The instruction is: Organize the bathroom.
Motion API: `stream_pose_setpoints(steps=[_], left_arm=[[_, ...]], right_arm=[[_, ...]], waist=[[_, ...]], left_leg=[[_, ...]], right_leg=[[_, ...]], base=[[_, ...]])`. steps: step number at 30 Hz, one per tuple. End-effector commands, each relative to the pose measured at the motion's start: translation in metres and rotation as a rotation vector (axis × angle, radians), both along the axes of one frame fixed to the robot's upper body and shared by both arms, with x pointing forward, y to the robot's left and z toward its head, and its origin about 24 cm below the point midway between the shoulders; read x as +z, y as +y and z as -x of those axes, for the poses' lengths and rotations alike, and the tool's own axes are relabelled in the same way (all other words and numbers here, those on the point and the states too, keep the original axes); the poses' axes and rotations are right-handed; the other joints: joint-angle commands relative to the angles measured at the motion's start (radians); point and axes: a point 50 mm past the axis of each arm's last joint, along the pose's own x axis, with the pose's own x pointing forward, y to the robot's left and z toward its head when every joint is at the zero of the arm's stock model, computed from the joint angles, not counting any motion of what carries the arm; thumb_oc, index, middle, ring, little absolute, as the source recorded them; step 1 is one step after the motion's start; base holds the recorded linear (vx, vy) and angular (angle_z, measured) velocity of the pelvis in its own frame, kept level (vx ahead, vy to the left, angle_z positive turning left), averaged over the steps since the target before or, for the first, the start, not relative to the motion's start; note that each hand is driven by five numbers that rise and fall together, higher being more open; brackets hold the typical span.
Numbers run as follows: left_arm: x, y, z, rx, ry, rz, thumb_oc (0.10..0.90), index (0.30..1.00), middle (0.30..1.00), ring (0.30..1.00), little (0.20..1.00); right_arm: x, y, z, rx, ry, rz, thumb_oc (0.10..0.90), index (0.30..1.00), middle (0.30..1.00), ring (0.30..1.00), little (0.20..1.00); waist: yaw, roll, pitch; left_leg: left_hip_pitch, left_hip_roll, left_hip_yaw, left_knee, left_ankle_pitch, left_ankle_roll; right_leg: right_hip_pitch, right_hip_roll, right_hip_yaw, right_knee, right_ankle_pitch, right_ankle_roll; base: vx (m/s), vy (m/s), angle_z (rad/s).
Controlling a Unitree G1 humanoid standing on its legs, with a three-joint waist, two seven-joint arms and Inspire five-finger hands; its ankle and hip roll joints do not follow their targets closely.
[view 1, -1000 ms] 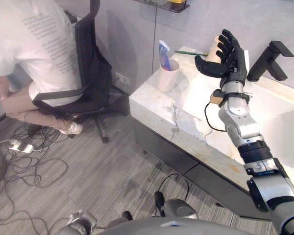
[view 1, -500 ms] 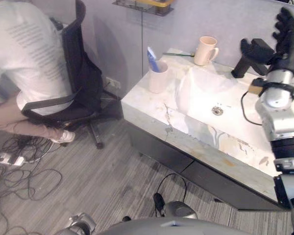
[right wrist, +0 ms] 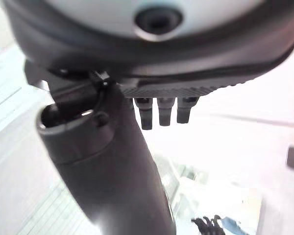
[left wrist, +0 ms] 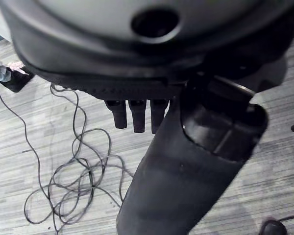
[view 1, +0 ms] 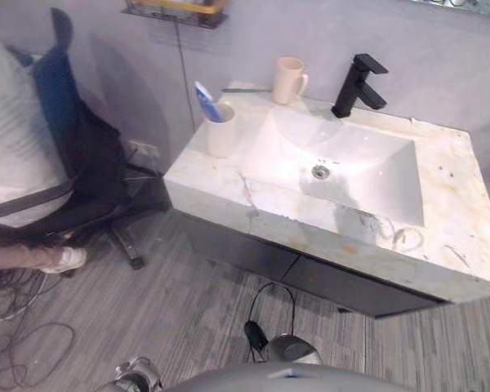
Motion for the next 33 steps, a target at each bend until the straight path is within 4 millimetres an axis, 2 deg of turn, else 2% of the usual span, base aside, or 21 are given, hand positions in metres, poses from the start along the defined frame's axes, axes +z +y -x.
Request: stream_pose_setpoints(steps=[1,2,4,5,8,9,10,11,12,13,14,15,17,21,23,25,27,29,30,32,33], left_arm=[[0.006,0.033,0.029,0.085,0.061,-0.119,0.8,0.9,0.9,0.9,0.9],[0.006,0.033,0.029,0.089,0.061,-0.119,0.8,0.9,0.9,0.9,0.9],[0.005,0.032,0.03,0.118,0.054,-0.124,0.8,0.9,0.9,0.9,0.9],[0.006,0.032,0.03,0.132,0.052,-0.127,0.8,0.9,0.9,0.9,0.9],[0.006,0.033,0.03,0.149,0.042,-0.134,0.8,0.9,0.9,0.9,0.9],[0.006,0.034,0.03,0.156,0.034,-0.138,0.8,0.9,0.9,0.9,0.9],[0.007,0.035,0.03,0.162,0.026,-0.14,0.8,0.9,0.9,0.9,0.9],[0.007,0.035,0.03,0.162,0.024,-0.141,0.8,0.9,0.9,0.9,0.9],[0.006,0.034,0.029,0.159,0.014,-0.142,0.8,0.9,0.9,0.9,0.9],[0.006,0.034,0.028,0.157,0.011,-0.142,0.8,0.9,0.9,0.9,0.9],[0.006,0.034,0.027,0.158,0.0,-0.143,0.8,0.9,0.9,0.9,0.9],[0.007,0.034,0.025,0.159,-0.003,-0.143,0.8,0.9,0.9,0.9,0.9],[0.007,0.033,0.022,0.148,-0.005,-0.141,0.8,0.9,0.9,0.9,0.9],[0.007,0.031,0.018,0.133,-0.006,-0.139,0.8,0.9,0.9,0.9,0.9],[0.007,0.03,0.015,0.127,-0.009,-0.139,0.8,0.9,0.9,0.9,0.9],[0.006,0.027,0.01,0.109,-0.016,-0.133,0.8,0.9,0.9,0.9,0.9],[0.007,0.026,0.008,0.106,-0.018,-0.133,0.8,0.9,0.9,0.9,0.9],[0.007,0.023,0.002,0.098,-0.026,-0.124,0.8,0.9,0.9,0.9,0.9],[0.007,0.023,0.001,0.097,-0.028,-0.123,0.8,0.9,0.9,0.9,0.9],[0.008,0.021,-0.009,0.102,-0.033,-0.109,0.8,0.9,0.9,0.9,0.9],[0.008,0.02,-0.01,0.104,-0.033,-0.107,0.8,0.9,0.9,0.9,0.9]], right_arm=[[0.026,-0.033,0.041,-0.159,-0.194,-0.105,0.8,0.9,0.9,0.9,0.9],[0.023,-0.037,0.045,-0.183,-0.19,-0.12,0.8,0.9,0.9,0.9,0.9],[0.007,-0.059,0.065,-0.253,-0.181,-0.227,0.8,0.9,0.9,0.9,0.9],[-0.006,-0.074,0.082,-0.314,-0.168,-0.279,0.8,0.9,0.9,0.9,0.9],[-0.031,-0.095,0.109,-0.389,-0.13,-0.402,0.8,0.9,0.9,0.9,0.9],[-0.047,-0.103,0.121,-0.408,-0.107,-0.457,0.8,0.9,0.9,0.9,0.9],[-0.063,-0.108,0.13,-0.423,-0.076,-0.514,0.8,0.9,0.9,0.9,0.9],[-0.067,-0.109,0.133,-0.436,-0.062,-0.529,0.8,0.9,0.9,0.9,0.9],[-0.085,-0.112,0.141,-0.465,-0.033,-0.577,0.8,0.9,0.9,0.9,0.9],[-0.091,-0.113,0.144,-0.477,-0.027,-0.603,0.8,0.9,0.9,0.9,0.9],[-0.111,-0.114,0.15,-0.508,0.0,-0.664,0.8,0.9,0.9,0.9,0.9],[-0.123,-0.114,0.153,-0.515,0.012,-0.697,0.8,0.9,0.9,0.9,0.9],[-0.16,-0.109,0.159,-0.556,0.068,-0.794,0.8,0.9,0.9,0.9,0.9],[-0.216,-0.095,0.165,-0.589,0.162,-0.964,0.8,0.9,0.9,0.9,0.9],[-0.254,-0.081,0.169,-0.563,0.262,-1.067,0.8,0.9,0.9,0.9,0.9],[-0.302,-0.056,0.171,-0.452,0.415,-1.2,0.8,0.9,0.9,0.9,0.9],[-0.316,-0.046,0.171,-0.43,0.466,-1.226,0.8,0.9,0.9,0.9,0.9],[-0.35,-0.018,0.171,-0.384,0.56,-1.304,0.8,0.9,0.9,0.9,0.9],[-0.355,-0.014,0.172,-0.376,0.568,-1.321,0.8,0.9,0.9,0.9,0.9],[-0.381,0.011,0.178,-0.35,0.656,-1.375,0.8,0.9,0.9,0.9,0.9],[-0.385,0.016,0.178,-0.345,0.666,-1.382,0.8,0.9,0.9,0.9,0.9]], waist=[[-0.004,-0.043,-0.059],[-0.008,-0.042,-0.059],[-0.028,-0.042,-0.062],[-0.037,-0.045,-0.063],[-0.049,-0.049,-0.064],[-0.053,-0.052,-0.063],[-0.056,-0.054,-0.062],[-0.055,-0.055,-0.063],[-0.053,-0.055,-0.062],[-0.053,-0.055,-0.062],[-0.054,-0.054,-0.061],[-0.054,-0.052,-0.06],[-0.052,-0.051,-0.056],[-0.05,-0.046,-0.054],[-0.048,-0.044,-0.053],[-0.043,-0.037,-0.054],[-0.042,-0.036,-0.054],[-0.04,-0.029,-0.055],[-0.041,-0.027,-0.055],[-0.047,-0.016,-0.055],[-0.048,-0.014,-0.054]], left_leg=[[-0.026,-0.022,-0.11,0.165,-0.195,0.057],[-0.025,-0.021,-0.11,0.167,-0.2,0.059],[-0.026,-0.019,-0.105,0.168,-0.204,0.059],[-0.028,-0.018,-0.102,0.168,-0.206,0.058],[-0.033,-0.016,-0.097,0.167,-0.209,0.056],[-0.035,-0.016,-0.094,0.165,-0.208,0.055],[-0.037,-0.015,-0.092,0.163,-0.207,0.054],[-0.037,-0.014,-0.091,0.162,-0.207,0.054],[-0.038,-0.015,-0.088,0.159,-0.206,0.055],[-0.038,-0.015,-0.087,0.158,-0.205,0.056],[-0.041,-0.013,-0.083,0.156,-0.206,0.056],[-0.042,-0.013,-0.083,0.156,-0.207,0.056],[-0.047,-0.015,-0.084,0.157,-0.208,0.059],[-0.054,-0.015,-0.086,0.166,-0.212,0.058],[-0.056,-0.015,-0.087,0.171,-0.215,0.059],[-0.054,-0.018,-0.091,0.172,-0.215,0.061],[-0.054,-0.019,-0.092,0.173,-0.215,0.061],[-0.05,-0.021,-0.091,0.174,-0.215,0.063],[-0.049,-0.022,-0.091,0.174,-0.216,0.063],[-0.046,-0.026,-0.089,0.179,-0.217,0.068],[-0.046,-0.026,-0.088,0.181,-0.218,0.069]], right_leg=[[-0.051,0.003,0.039,0.037,0.009,0.034],[-0.05,0.004,0.038,0.037,0.006,0.035],[-0.057,0.008,0.042,0.038,0.008,0.036],[-0.063,0.01,0.045,0.039,0.01,0.036],[-0.071,0.011,0.049,0.037,0.014,0.039],[-0.076,0.012,0.05,0.034,0.018,0.039],[-0.079,0.013,0.051,0.033,0.02,0.04],[-0.08,0.013,0.051,0.032,0.021,0.04],[-0.082,0.013,0.053,0.027,0.024,0.04],[-0.083,0.013,0.053,0.025,0.025,0.04],[-0.089,0.012,0.052,0.025,0.027,0.04],[-0.09,0.012,0.052,0.024,0.027,0.04],[-0.096,0.013,0.051,0.023,0.029,0.039],[-0.098,0.014,0.046,0.02,0.032,0.035],[-0.099,0.013,0.043,0.019,0.032,0.034],[-0.095,0.012,0.042,0.015,0.033,0.031],[-0.094,0.011,0.041,0.013,0.034,0.031],[-0.093,0.006,0.037,0.01,0.037,0.03],[-0.093,0.005,0.037,0.01,0.037,0.031],[-0.096,0.001,0.038,0.017,0.037,0.031],[-0.096,0.0,0.038,0.017,0.038,0.031]], base=[[-0.03,0.005,-0.08],[0.04,0.077,-0.09],[-0.04,-0.011,-0.11],[-0.05,-0.011,-0.15],[-0.05,-0.013,-0.12],[-0.05,-0.012,-0.12],[-0.04,-0.008,-0.15],[-0.04,-0.006,-0.15],[-0.03,0.0,-0.16],[-0.06,0.001,-0.2],[-0.05,-0.002,-0.16],[-0.06,-0.007,-0.12],[-0.05,-0.01,-0.06],[-0.02,-0.006,-0.04],[-0.01,-0.009,0.02],[-0.02,-0.012,0.05],[-0.01,-0.011,0.04],[-0.01,-0.007,0.06],[-0.02,0.004,0.03],[-0.04,0.021,0.02],[-0.05,0.031,0.01]])
